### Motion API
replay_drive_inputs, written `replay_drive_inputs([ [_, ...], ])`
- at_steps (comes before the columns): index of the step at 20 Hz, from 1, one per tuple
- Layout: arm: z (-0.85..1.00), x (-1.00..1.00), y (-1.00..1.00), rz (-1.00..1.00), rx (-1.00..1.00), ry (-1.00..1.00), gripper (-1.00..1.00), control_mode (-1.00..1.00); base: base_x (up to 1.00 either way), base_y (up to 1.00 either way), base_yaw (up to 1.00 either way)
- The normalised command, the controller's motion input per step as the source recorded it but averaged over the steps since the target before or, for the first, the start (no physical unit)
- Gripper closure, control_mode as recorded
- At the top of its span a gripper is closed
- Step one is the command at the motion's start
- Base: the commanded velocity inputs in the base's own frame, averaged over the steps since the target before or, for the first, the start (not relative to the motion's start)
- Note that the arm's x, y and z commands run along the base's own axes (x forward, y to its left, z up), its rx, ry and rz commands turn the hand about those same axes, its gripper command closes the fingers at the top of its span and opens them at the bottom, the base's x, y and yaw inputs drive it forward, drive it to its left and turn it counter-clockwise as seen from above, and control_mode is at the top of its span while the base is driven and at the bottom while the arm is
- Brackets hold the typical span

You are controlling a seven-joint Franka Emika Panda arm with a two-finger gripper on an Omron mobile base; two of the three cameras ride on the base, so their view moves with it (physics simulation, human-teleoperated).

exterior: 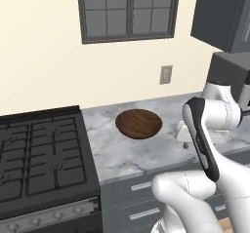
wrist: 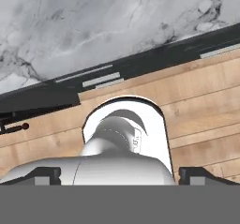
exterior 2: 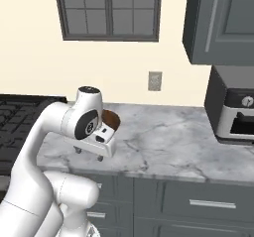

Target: Pick the cup and bowl from the counter and place them on the counter next to the sink.

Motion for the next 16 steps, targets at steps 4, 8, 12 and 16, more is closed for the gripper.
replay_drive_inputs([
  [4,0.00,0.00,0.00,0.00,0.00,0.00,-1.00,1.00,0.50,0.04,0.02],
  [8,0.00,0.00,0.00,0.00,0.00,0.00,-1.00,1.00,0.00,0.00,0.00],
  [12,0.00,0.00,0.00,0.00,0.00,0.00,-1.00,1.00,0.00,0.00,0.00],
  [16,0.00,0.00,0.00,0.00,0.00,0.00,-1.00,1.00,0.00,0.00,0.00],
])
